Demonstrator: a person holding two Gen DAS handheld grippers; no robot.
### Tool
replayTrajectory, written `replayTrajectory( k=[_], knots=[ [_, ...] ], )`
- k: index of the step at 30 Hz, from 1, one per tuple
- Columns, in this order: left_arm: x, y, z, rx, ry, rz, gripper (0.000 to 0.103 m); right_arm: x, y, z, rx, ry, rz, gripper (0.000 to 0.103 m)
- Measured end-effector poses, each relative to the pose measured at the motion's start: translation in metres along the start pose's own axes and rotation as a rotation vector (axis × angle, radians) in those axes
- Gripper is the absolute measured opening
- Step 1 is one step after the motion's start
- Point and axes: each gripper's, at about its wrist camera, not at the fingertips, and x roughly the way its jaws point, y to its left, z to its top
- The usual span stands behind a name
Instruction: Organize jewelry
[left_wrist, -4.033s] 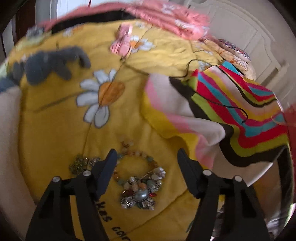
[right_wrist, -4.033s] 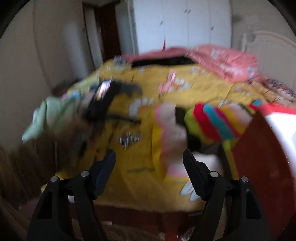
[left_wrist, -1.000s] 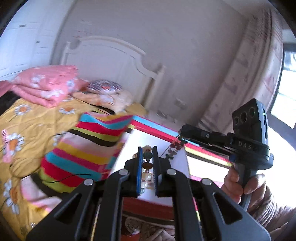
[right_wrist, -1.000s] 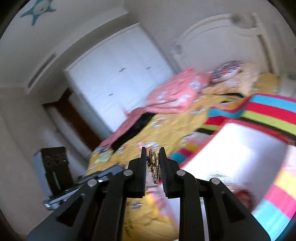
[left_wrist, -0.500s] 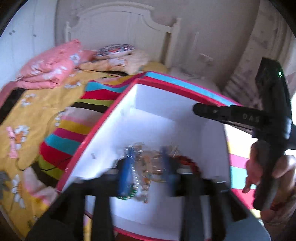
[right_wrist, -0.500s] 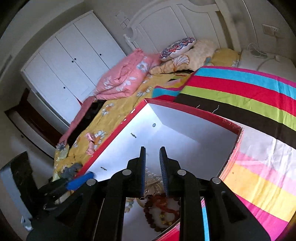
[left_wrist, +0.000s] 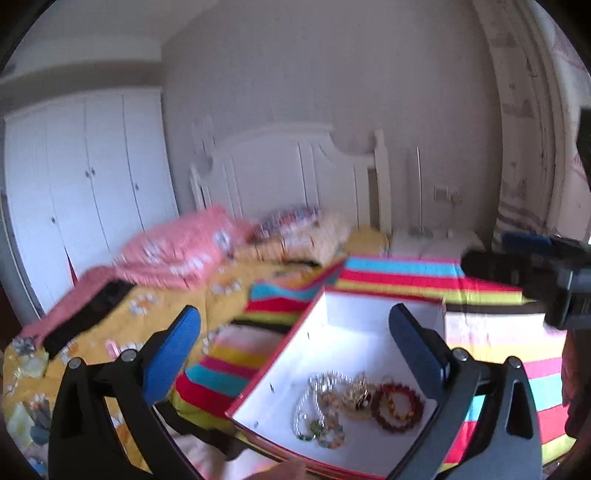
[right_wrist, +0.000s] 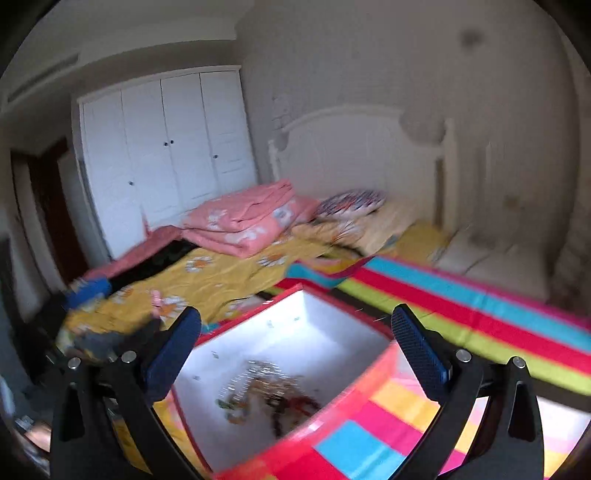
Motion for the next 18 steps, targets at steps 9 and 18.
replayTrajectory(
  k=[9, 18],
  knots=[
    [-0.024, -0.010, -0.020, -0.128, 0.056, -0.029, 0.101, -0.042, -0.007, -0.047, -0.005, 0.039, -0.097, 0.099],
    [0.029, -0.016, -0.033, -0.195, 0.361, -0.009, 0.101, 0.025, -0.015, -0.010, -0.026, 0.300, -0.194, 0.099]
  ],
)
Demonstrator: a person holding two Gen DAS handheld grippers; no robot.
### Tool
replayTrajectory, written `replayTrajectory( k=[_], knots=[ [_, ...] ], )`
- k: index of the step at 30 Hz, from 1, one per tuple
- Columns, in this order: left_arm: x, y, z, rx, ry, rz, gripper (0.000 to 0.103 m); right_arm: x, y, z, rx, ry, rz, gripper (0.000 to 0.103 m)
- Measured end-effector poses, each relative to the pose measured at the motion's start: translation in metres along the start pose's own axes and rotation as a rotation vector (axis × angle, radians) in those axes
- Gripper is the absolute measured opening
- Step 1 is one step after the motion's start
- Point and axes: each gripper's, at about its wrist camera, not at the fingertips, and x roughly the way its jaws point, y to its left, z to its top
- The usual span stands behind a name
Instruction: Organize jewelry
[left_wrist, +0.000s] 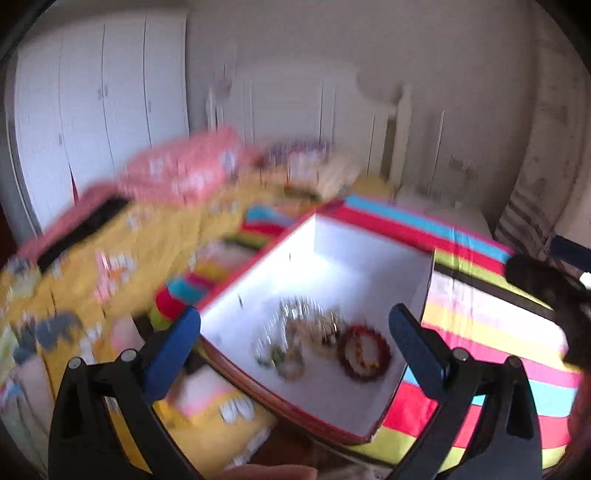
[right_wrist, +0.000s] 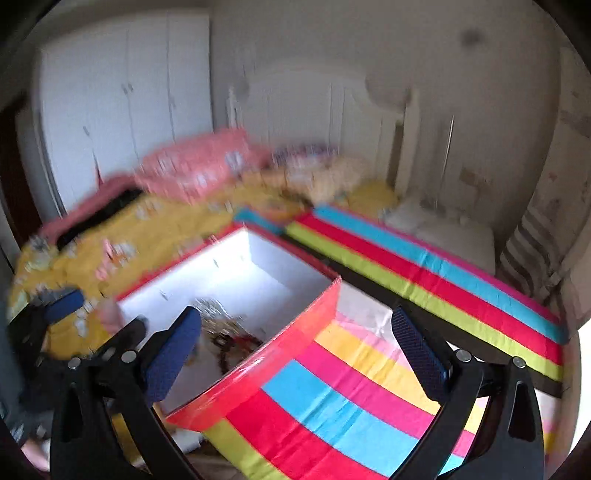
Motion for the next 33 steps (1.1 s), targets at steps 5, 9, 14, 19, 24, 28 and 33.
replayTrajectory(
  k=[5, 9, 14, 19, 24, 28, 33],
  knots=[
    [0.038, 0.014, 0.008, -0.080, 0.108, 0.054, 0.101, 0.077, 0.010, 0.029, -0.043, 0.248, 0.023, 0.099],
    [0.059, 0.025, 0.008, -0.101, 0.164, 0.057, 0.101, 0.115, 0.026, 0.024, -0.111, 0.345, 0.007, 0.099],
    [0.070, 0.034, 0.007, -0.113, 0.186, 0.048, 0.101, 0.133, 0.039, 0.019, -0.139, 0.387, 0.012, 0.099],
    [0.077, 0.040, 0.007, -0.142, 0.205, 0.030, 0.101, 0.131, 0.042, 0.024, -0.160, 0.393, -0.010, 0.099],
    [0.075, 0.043, 0.010, -0.150, 0.203, 0.033, 0.101, 0.128, 0.045, 0.027, -0.178, 0.392, -0.016, 0.099],
    [0.078, 0.043, 0.011, -0.150, 0.219, 0.025, 0.101, 0.129, 0.044, 0.026, -0.176, 0.396, -0.013, 0.099],
    [0.082, 0.042, 0.010, -0.149, 0.232, 0.032, 0.101, 0.133, 0.041, 0.022, -0.176, 0.410, -0.015, 0.099]
  ],
)
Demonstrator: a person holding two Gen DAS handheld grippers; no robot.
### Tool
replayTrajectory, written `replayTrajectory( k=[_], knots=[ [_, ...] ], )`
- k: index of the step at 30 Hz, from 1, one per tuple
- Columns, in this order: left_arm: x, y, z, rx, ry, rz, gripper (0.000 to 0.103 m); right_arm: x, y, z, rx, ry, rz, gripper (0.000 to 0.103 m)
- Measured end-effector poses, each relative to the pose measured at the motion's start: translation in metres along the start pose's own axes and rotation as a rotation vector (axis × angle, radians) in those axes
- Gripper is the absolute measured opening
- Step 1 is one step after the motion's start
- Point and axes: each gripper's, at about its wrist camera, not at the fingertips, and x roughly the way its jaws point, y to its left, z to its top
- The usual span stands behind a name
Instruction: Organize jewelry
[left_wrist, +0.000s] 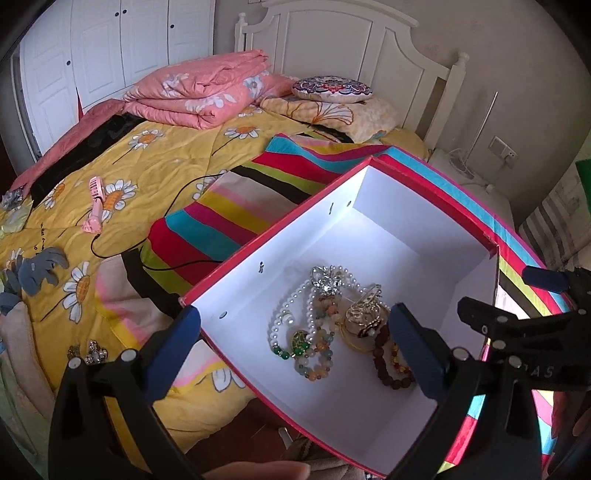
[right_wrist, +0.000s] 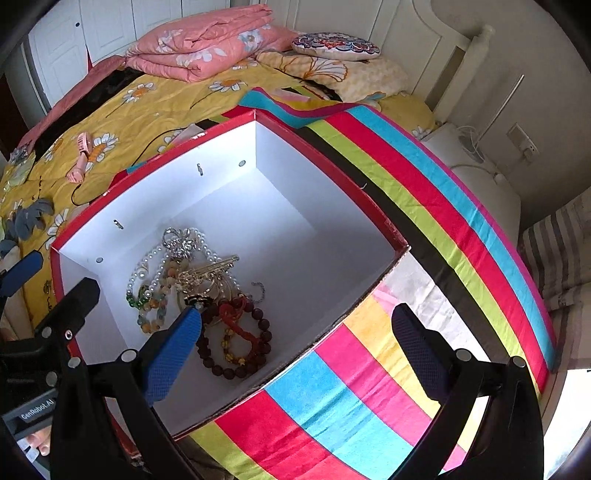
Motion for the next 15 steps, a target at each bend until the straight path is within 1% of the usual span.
replayTrajectory(
  k=[15],
  knots=[
    [0.0070, 0.0009, -0.0041, -0.007, 0.027, -0.019, 0.101, 0.0074, 0.0027, -0.0074, -0.021, 0.023, 0.000, 0.099]
  ],
)
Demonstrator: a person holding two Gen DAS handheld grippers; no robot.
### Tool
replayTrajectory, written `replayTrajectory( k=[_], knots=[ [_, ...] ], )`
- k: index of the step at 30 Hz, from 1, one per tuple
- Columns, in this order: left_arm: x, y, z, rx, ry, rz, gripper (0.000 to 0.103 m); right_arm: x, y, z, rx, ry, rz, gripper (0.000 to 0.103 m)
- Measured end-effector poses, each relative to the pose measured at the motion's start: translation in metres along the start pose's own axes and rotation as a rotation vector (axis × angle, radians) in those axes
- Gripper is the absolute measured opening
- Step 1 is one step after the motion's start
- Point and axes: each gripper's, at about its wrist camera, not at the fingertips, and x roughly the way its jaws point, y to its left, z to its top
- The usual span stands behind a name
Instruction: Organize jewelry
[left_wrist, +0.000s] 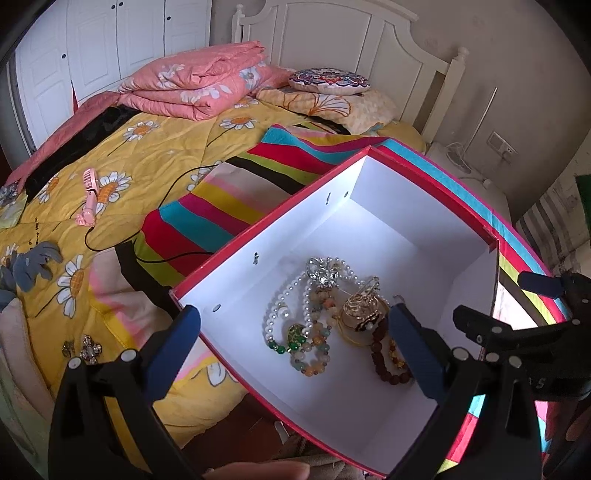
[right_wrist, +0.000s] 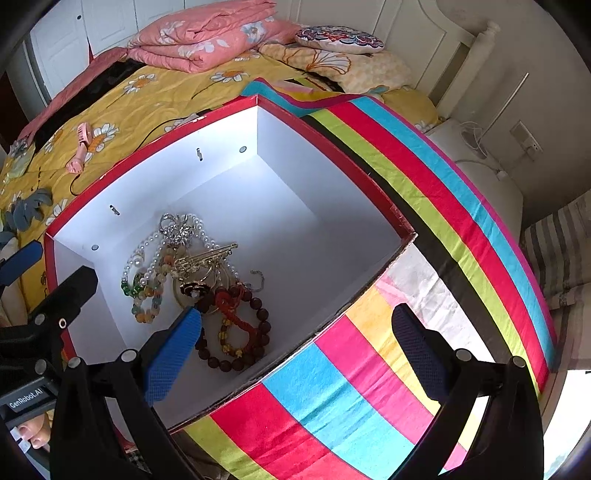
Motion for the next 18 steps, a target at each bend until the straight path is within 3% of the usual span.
replayTrajectory(
  k=[18],
  knots=[
    [0.0022, 0.0020, 0.0005, -0.003, 0.005, 0.011, 0.101, 0.0032, 0.0023, -0.0036, -0.011, 0.010, 0.001, 0.099]
  ],
)
